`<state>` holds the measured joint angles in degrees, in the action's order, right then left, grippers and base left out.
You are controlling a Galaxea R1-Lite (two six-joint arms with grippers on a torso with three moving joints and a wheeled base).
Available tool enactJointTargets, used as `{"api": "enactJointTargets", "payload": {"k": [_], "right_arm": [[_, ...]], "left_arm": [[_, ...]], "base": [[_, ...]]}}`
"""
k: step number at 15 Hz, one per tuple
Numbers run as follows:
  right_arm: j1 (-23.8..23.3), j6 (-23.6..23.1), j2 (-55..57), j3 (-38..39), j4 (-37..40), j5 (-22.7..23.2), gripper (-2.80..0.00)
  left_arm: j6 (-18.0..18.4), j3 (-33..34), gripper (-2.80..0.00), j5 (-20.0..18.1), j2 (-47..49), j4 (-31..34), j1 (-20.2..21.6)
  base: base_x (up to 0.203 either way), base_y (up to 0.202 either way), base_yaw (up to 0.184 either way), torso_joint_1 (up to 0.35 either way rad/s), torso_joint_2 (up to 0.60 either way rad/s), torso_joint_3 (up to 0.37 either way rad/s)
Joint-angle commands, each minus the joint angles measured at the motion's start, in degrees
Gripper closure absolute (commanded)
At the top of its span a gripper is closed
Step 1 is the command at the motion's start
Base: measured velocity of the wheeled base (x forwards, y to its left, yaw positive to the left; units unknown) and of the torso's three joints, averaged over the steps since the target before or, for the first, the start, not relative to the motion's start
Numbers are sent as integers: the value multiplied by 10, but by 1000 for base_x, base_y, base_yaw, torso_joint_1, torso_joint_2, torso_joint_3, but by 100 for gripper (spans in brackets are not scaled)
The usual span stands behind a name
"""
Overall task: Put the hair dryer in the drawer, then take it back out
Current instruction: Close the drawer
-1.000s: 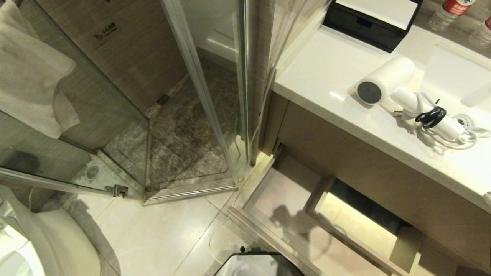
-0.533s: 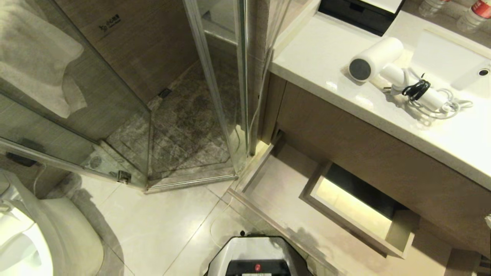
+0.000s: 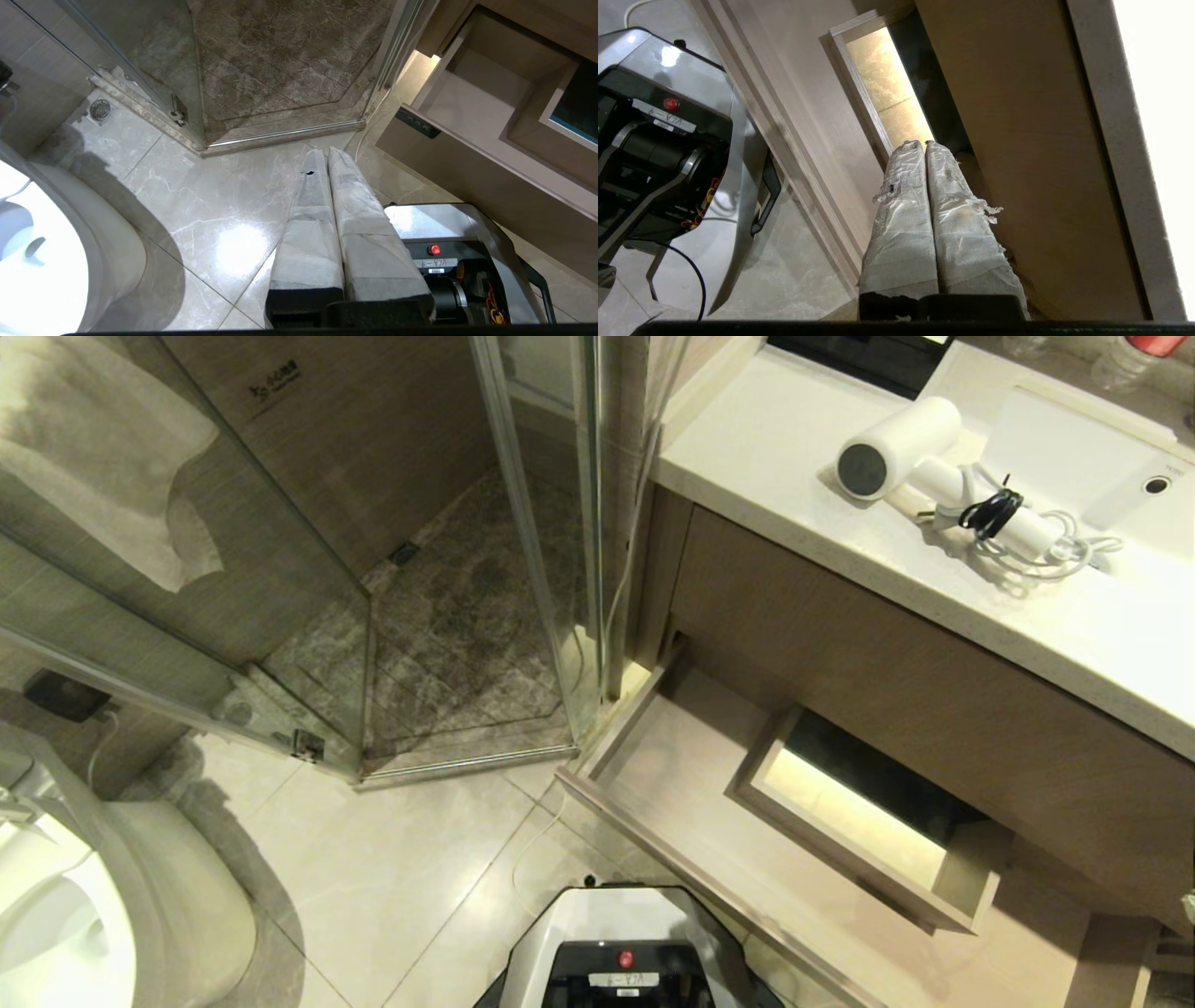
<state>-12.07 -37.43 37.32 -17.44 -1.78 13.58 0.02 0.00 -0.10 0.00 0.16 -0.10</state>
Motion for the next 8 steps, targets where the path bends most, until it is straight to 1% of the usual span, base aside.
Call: {"api": "enactJointTargets", "payload": {"k": [1,8], "right_arm": [[-1,-3,0,3,-3,1,0],[-1,-4,-10,23,-2,1,0]], "left_arm": [[0,1,0,0,0,0,0],[0,1,0,0,0,0,0]], "base": [[0,0,0,-163,273,106],[0,0,0,-162,303,135]]}}
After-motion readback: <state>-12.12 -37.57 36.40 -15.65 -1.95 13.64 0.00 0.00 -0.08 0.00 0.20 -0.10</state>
